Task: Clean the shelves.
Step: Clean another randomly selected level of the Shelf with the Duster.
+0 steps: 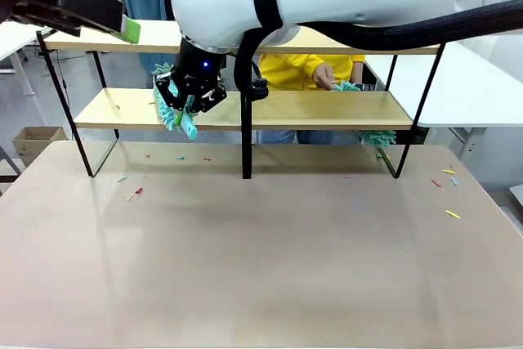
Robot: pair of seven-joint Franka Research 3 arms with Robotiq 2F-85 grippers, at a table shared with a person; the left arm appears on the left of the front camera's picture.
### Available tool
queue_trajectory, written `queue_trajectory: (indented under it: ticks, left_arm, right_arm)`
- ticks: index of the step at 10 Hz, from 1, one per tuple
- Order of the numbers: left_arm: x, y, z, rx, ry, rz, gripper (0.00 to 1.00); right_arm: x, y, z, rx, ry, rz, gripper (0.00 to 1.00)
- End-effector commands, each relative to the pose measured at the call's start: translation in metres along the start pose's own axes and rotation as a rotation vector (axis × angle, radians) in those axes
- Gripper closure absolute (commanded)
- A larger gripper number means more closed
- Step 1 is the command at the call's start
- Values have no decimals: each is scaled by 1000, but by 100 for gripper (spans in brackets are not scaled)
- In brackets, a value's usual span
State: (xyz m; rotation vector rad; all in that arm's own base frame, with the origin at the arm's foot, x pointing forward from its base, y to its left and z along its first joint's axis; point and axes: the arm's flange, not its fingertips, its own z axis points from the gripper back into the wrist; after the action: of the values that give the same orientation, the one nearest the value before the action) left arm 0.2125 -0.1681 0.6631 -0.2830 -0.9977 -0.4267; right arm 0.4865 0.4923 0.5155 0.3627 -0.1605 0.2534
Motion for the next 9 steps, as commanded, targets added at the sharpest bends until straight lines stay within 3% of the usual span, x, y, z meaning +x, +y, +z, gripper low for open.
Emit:
queue_trajectory:
  ticks: [1, 9]
  left_arm:
    - [-1, 1, 0, 1, -8, 0, 0]
    - [-1, 1, 0, 1, -8, 0, 0]
  right_arm:
    - [14, 10, 4, 11, 17, 51, 88]
    - [38, 18, -18, 107, 74, 275, 88]
